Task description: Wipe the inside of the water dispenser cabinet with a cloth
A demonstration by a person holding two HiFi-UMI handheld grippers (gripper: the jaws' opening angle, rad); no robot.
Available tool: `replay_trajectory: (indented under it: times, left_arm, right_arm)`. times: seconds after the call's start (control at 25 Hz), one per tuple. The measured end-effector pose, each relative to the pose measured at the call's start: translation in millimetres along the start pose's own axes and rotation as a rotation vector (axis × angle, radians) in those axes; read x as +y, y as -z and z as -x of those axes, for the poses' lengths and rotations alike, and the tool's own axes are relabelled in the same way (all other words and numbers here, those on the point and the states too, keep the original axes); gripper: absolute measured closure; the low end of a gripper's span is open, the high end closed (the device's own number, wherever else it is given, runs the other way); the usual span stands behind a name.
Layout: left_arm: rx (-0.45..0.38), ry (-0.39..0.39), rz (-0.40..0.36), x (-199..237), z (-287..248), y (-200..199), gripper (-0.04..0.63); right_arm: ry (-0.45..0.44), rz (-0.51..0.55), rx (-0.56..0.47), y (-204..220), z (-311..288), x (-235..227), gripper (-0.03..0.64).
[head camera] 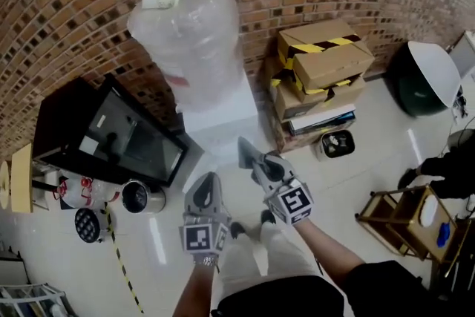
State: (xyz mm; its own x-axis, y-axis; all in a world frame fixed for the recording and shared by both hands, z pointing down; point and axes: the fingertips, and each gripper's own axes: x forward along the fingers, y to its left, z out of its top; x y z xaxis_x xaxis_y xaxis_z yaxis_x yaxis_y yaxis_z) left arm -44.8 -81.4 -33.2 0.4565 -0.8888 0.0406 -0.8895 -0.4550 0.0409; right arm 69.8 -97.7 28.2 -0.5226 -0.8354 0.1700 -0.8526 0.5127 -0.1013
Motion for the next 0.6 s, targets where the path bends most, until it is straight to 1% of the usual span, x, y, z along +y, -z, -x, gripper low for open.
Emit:
replay_trajectory:
  times: [0.12,0.32,0.52,0.6]
  left_arm:
    - [-0.008,0.001,-0.025,-11,2,-21,0.577]
    - [-0.034,-0.004,-0.027,-20,16,-46,0.577]
    - [-0.052,0.009,0.003,-20,55,-57,0.577]
    - [-0.054,0.017,0.012,-19,74,-58,0.577]
  right_arm:
    - [-0.006,-0.013,-0.024,-21,11,-5,0.595]
    - [-0.020,-0.024,-0.021,-35,35,-2,0.595]
    - [0.002,-0.060,-0.035,-61,63,36,0.595]
    - [0.023,-0.048,-0.032,-68,74,55,0.595]
